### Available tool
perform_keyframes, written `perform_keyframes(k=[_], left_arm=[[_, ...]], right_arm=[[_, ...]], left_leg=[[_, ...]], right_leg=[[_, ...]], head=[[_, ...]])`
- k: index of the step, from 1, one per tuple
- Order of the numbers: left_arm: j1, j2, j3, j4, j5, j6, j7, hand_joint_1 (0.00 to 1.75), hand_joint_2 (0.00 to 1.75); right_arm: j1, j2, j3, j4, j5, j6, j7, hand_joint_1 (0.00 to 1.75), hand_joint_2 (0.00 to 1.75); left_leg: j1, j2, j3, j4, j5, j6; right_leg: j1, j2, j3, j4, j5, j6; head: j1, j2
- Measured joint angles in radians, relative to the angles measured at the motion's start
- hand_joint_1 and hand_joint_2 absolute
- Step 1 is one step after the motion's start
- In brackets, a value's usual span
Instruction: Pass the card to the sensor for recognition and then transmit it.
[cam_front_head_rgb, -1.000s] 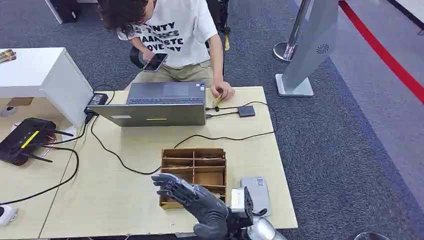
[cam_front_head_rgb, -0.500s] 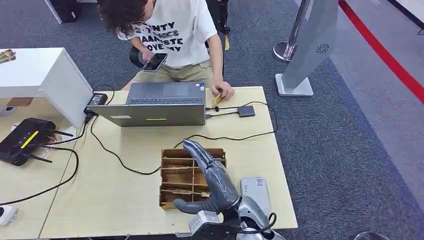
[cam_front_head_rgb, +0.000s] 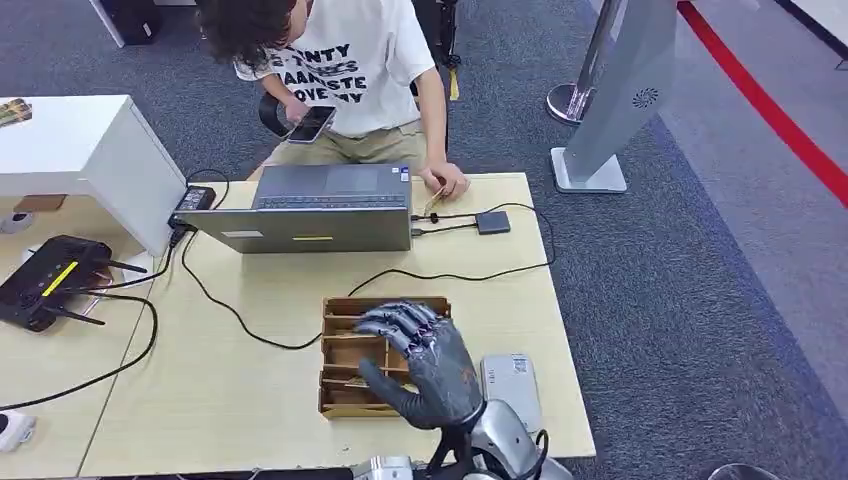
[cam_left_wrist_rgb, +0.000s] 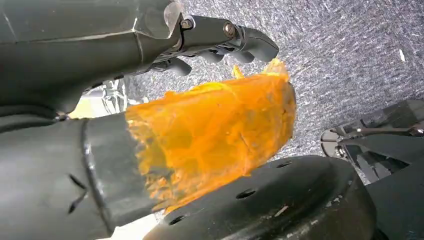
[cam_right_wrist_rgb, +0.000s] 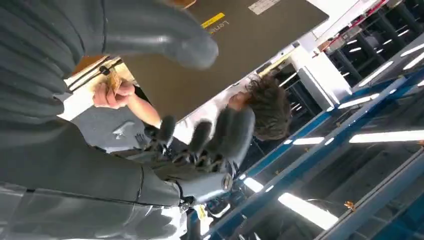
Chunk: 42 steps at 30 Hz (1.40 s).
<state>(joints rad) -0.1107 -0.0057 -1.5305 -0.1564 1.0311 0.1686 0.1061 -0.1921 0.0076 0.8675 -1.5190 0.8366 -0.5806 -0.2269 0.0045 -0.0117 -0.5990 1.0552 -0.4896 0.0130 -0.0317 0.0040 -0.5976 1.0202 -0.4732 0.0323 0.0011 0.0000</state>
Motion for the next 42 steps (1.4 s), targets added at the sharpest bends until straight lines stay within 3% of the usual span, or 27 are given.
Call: perform_keyframes(k=[1,5,6,7,8,10,13,19,26,29,31,42], left_arm=[[0.0,0.0,0.0,0.0,-0.002,-0.001,0.0,0.0,0.0],[0.0,0.0,0.0,0.0,-0.011,-0.007,0.001,0.0,0.0],[0.0,0.0,0.0,0.0,-0.014,-0.008,0.002,0.0,0.0],[0.0,0.0,0.0,0.0,-0.018,-0.01,0.003,0.0,0.0],[-0.001,0.0,0.0,0.0,-0.021,-0.011,0.005,0.0,0.0],[-0.001,0.0,0.0,0.0,-0.029,-0.013,0.006,0.0,0.0],[-0.001,0.0,0.0,0.0,-0.037,-0.016,0.008,0.0,0.0],[-0.001,0.0,0.0,0.0,-0.053,-0.019,0.008,0.0,0.0],[-0.001,0.0,0.0,0.0,-0.068,-0.025,0.01,0.0,0.0],[-0.001,0.0,0.0,0.0,-0.069,-0.026,0.01,0.0,0.0],[-0.001,0.0,0.0,0.0,-0.07,-0.027,0.01,0.0,0.0],[-0.001,0.002,0.0,0.0,-0.072,-0.027,0.011,0.0,0.0]], right_arm=[[-0.002,0.0,0.001,0.002,0.022,-0.005,0.015,1.75,1.75],[-0.02,0.0,0.015,0.018,0.111,-0.019,0.07,1.75,1.75],[-0.024,0.0,0.019,0.026,0.134,-0.019,0.085,1.66,1.75],[-0.03,0.0,0.023,0.036,0.159,-0.019,0.104,1.47,1.75],[-0.037,0.0,0.025,0.049,0.177,-0.018,0.117,0.93,1.75],[-0.053,0.0,0.029,0.077,0.197,-0.017,0.136,0.84,1.75],[-0.078,0.004,0.031,0.123,0.213,-0.016,0.152,0.56,1.75],[-0.113,0.01,0.033,0.185,0.236,0.008,0.188,0.49,1.75],[-0.148,0.022,0.025,0.265,0.267,0.024,0.217,0.52,1.75],[-0.157,0.023,0.023,0.282,0.272,0.024,0.218,0.75,1.75],[-0.161,0.024,0.021,0.291,0.273,0.025,0.222,0.8,1.75],[-0.173,0.027,-0.003,0.323,0.285,0.039,0.233,0.84,1.75]], left_leg=[[0.0,0.0,0.0,0.0,0.0,0.0],[0.0,0.0,0.0,0.0,0.0,0.0],[0.0,0.0,0.0,0.0,0.0,0.0],[0.0,0.0,0.0,0.0,0.0,0.0],[0.0,0.0,0.0,0.0,0.0,0.0],[0.0,0.0,0.0,0.0,0.0,0.0],[0.0,0.0,0.0,0.0,0.0,0.0],[0.0,0.0,0.0,0.0,0.0,0.0],[0.0,0.0,0.0,0.0,0.0,0.0],[0.0,0.0,0.0,0.0,0.0,0.0],[0.0,0.0,0.0,0.0,0.0,0.0],[0.0,0.0,0.0,0.0,0.0,0.0]], right_leg=[[0.0,0.0,0.0,0.0,0.0,0.0],[0.0,0.0,0.0,0.0,0.0,0.0],[0.0,0.0,0.0,0.0,0.0,0.0],[0.0,0.0,0.0,0.0,0.0,0.0],[0.0,0.0,0.0,0.0,0.0,0.0],[0.0,0.0,0.0,0.0,0.0,0.0],[0.0,0.0,0.0,0.0,0.0,0.0],[0.0,0.0,0.0,0.0,0.0,0.0],[0.0,0.0,0.0,0.0,0.0,0.0],[0.0,0.0,0.0,0.0,0.0,0.0],[0.0,0.0,0.0,0.0,0.0,0.0],[0.0,0.0,0.0,0.0,0.0,0.0]], head=[[0.0,0.0],[0.0,0.0],[0.0,0.0],[0.0,0.0],[0.0,0.0],[0.0,0.0],[0.0,0.0],[0.0,0.0],[0.0,0.0],[0.0,0.0],[0.0,0.0],[0.0,0.0]])
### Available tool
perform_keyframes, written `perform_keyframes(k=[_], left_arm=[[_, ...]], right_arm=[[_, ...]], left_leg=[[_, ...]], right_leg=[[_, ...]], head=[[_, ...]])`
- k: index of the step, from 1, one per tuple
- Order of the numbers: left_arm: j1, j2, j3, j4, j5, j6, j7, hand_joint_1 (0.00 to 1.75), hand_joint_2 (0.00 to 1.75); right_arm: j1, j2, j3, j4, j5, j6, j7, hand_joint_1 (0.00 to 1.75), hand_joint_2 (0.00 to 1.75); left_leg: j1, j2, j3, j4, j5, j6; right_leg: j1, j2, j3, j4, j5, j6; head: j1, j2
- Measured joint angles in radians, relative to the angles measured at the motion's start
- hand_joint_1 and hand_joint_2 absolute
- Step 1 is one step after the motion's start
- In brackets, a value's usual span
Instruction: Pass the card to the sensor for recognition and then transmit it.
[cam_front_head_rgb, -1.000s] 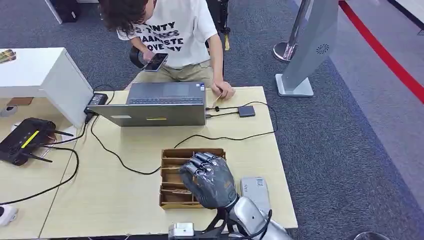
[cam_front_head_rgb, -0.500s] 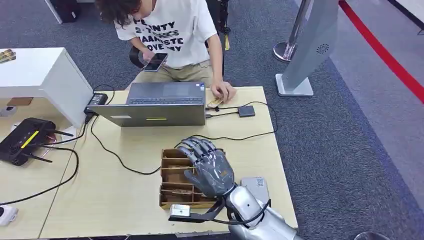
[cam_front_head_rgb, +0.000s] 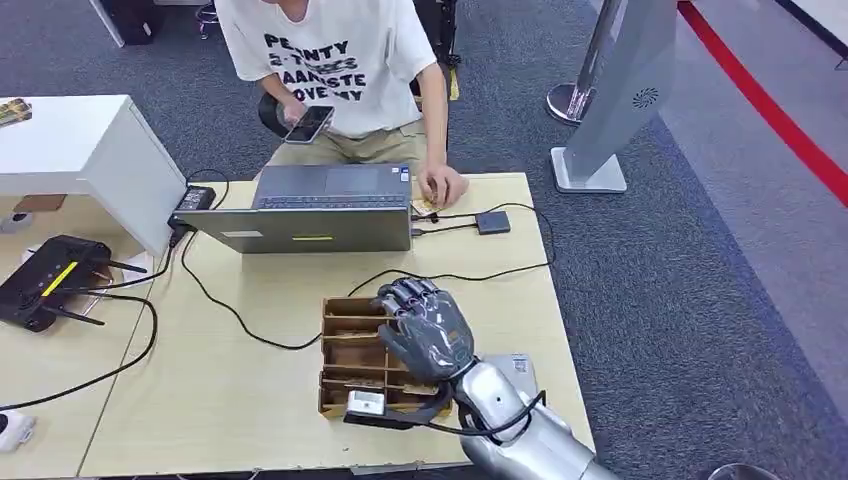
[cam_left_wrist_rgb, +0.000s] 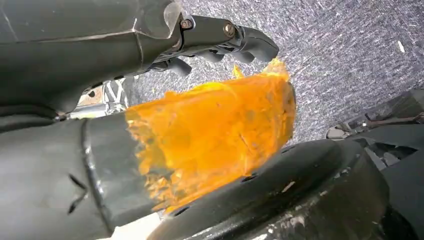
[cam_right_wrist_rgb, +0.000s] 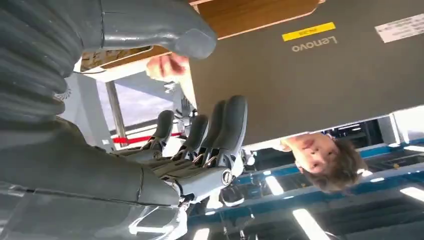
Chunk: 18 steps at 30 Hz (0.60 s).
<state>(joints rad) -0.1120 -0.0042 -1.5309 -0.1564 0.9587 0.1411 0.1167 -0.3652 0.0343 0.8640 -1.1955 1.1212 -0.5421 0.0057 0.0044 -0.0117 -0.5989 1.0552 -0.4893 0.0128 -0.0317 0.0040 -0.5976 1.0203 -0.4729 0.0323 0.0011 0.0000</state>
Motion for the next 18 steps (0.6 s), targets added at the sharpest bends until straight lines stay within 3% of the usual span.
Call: perform_keyframes(k=[18], left_arm=[[0.0,0.003,-0.001,0.0,0.007,0.0,-0.002,0.0,0.0]], right_arm=[[0.007,-0.001,-0.058,0.014,0.031,-0.002,0.005,0.87,1.75]], left_leg=[[0.0,0.0,0.0,0.0,0.0,0.0]], right_leg=[[0.0,0.0,0.0,0.0,0.0,0.0]], head=[[0.0,0.0]])
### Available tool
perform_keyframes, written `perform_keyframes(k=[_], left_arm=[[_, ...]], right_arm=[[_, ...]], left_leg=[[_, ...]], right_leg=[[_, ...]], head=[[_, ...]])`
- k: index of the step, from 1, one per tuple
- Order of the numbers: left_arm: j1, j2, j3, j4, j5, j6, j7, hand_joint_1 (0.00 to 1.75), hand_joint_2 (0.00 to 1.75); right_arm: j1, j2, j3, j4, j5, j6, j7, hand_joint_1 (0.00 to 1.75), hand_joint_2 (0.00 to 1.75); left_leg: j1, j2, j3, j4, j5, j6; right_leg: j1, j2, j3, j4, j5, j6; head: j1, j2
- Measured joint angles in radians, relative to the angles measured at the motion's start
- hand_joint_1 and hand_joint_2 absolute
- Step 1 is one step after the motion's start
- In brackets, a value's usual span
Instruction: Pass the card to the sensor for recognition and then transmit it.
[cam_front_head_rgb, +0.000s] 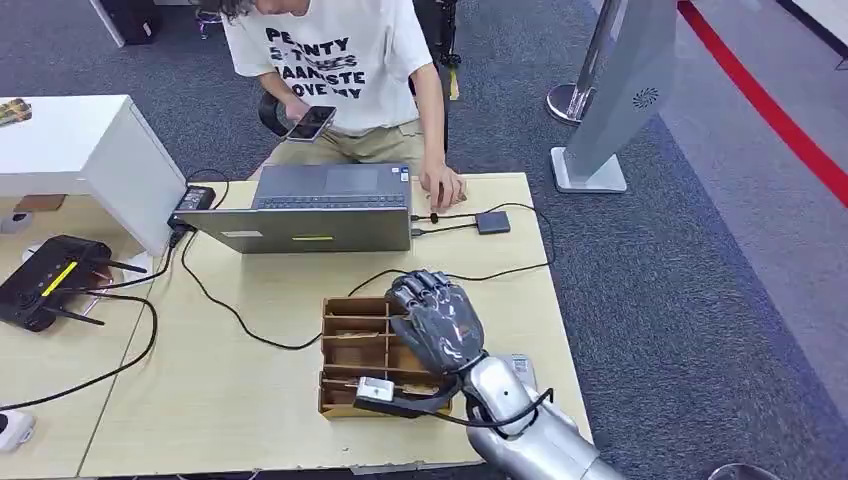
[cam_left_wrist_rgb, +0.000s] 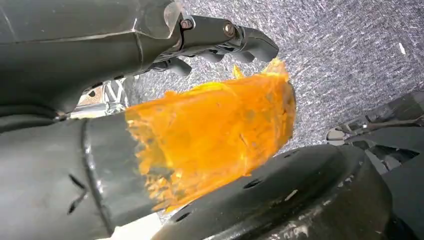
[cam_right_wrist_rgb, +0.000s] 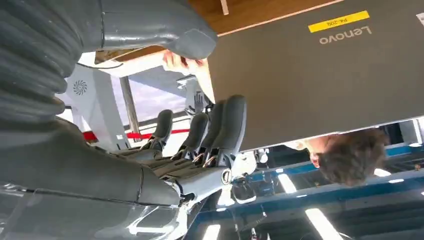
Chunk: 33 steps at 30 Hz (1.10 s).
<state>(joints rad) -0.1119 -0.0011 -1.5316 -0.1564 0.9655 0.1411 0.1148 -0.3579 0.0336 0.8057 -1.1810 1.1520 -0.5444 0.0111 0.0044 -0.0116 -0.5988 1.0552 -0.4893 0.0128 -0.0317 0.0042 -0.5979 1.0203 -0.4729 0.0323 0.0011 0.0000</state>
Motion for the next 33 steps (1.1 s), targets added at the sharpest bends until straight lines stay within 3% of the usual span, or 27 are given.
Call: perform_keyframes(k=[14,28,33], left_arm=[[0.001,0.0,0.0,0.0,0.032,0.007,-0.008,0.0,0.0],[0.001,0.0,0.0,0.0,0.035,0.007,-0.009,0.0,0.0],[0.001,0.0,0.0,0.0,0.043,0.008,-0.009,0.0,0.0]], right_arm=[[0.085,-0.056,-0.051,-0.063,0.031,-0.005,-0.003,0.82,1.75],[0.095,-0.06,-0.051,-0.073,0.032,-0.002,-0.008,0.82,1.75],[0.125,-0.069,-0.049,-0.085,0.032,0.004,-0.015,0.91,1.75]], left_leg=[[0.0,0.0,0.0,0.0,0.0,0.0],[0.0,0.0,0.0,0.0,0.0,0.0],[0.0,0.0,0.0,0.0,0.0,0.0]], right_leg=[[0.0,0.0,0.0,0.0,0.0,0.0],[0.0,0.0,0.0,0.0,0.0,0.0],[0.0,0.0,0.0,0.0,0.0,0.0]], head=[[0.0,0.0],[0.0,0.0],[0.0,0.0]])
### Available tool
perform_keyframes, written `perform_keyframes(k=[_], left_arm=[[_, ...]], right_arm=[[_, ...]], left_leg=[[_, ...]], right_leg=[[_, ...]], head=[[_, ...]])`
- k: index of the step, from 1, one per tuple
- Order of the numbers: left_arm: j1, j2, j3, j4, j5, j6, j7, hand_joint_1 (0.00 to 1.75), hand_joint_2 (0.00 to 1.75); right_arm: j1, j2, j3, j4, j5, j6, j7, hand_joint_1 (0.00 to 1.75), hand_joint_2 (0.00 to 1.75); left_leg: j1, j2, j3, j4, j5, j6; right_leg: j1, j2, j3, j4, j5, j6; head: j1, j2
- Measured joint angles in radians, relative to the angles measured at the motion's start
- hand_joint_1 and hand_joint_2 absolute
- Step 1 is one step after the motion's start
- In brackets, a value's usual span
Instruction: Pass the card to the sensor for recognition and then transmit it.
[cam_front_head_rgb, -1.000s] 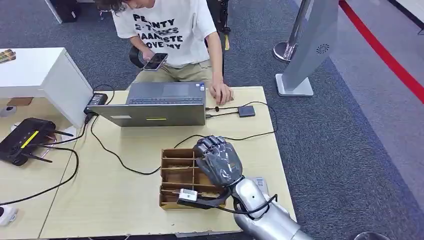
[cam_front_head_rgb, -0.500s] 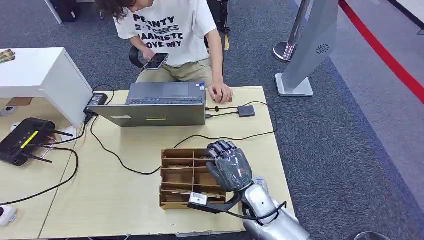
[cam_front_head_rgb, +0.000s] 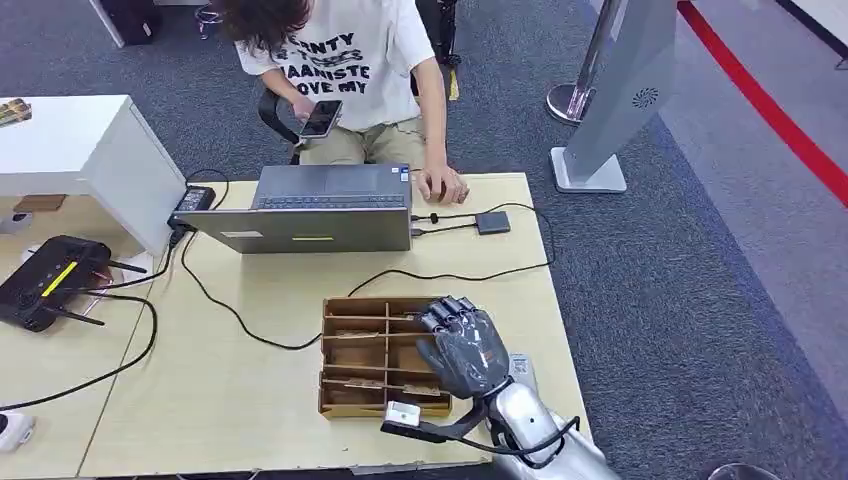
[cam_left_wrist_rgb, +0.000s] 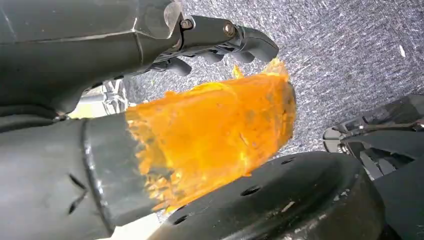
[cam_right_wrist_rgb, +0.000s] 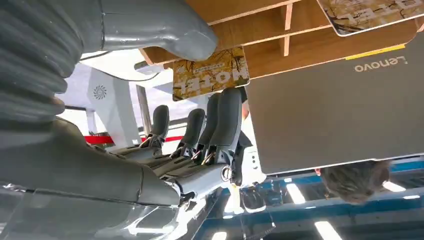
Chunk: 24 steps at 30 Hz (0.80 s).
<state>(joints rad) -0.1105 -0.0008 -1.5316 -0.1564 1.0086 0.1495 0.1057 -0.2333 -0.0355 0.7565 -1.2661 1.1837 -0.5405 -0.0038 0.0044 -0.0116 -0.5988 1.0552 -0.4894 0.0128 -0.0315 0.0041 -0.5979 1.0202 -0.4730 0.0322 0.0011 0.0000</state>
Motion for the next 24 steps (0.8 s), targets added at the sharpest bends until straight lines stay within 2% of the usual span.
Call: perform_keyframes(k=[14,19,24], left_arm=[[0.0,0.0,0.0,0.0,0.003,0.0,0.0,0.0,0.0],[0.0,0.0,0.0,0.0,0.005,-0.001,0.0,0.0,0.0],[0.0,0.0,0.0,0.0,0.004,-0.002,0.0,0.0,0.0]], right_arm=[[0.001,-0.007,0.0,0.0,-0.012,0.0,0.0,0.89,1.75],[-0.003,-0.007,-0.01,-0.013,-0.015,-0.001,0.0,1.03,1.75],[-0.005,-0.007,-0.024,-0.038,-0.018,-0.001,0.0,0.99,1.75]], left_leg=[[0.0,0.0,0.0,0.0,0.0,0.0],[0.0,0.0,0.0,0.0,0.0,0.0],[0.0,0.0,0.0,0.0,0.0,0.0]], right_leg=[[0.0,0.0,0.0,0.0,0.0,0.0],[0.0,0.0,0.0,0.0,0.0,0.0],[0.0,0.0,0.0,0.0,0.0,0.0]], head=[[0.0,0.0],[0.0,0.0],[0.0,0.0]])
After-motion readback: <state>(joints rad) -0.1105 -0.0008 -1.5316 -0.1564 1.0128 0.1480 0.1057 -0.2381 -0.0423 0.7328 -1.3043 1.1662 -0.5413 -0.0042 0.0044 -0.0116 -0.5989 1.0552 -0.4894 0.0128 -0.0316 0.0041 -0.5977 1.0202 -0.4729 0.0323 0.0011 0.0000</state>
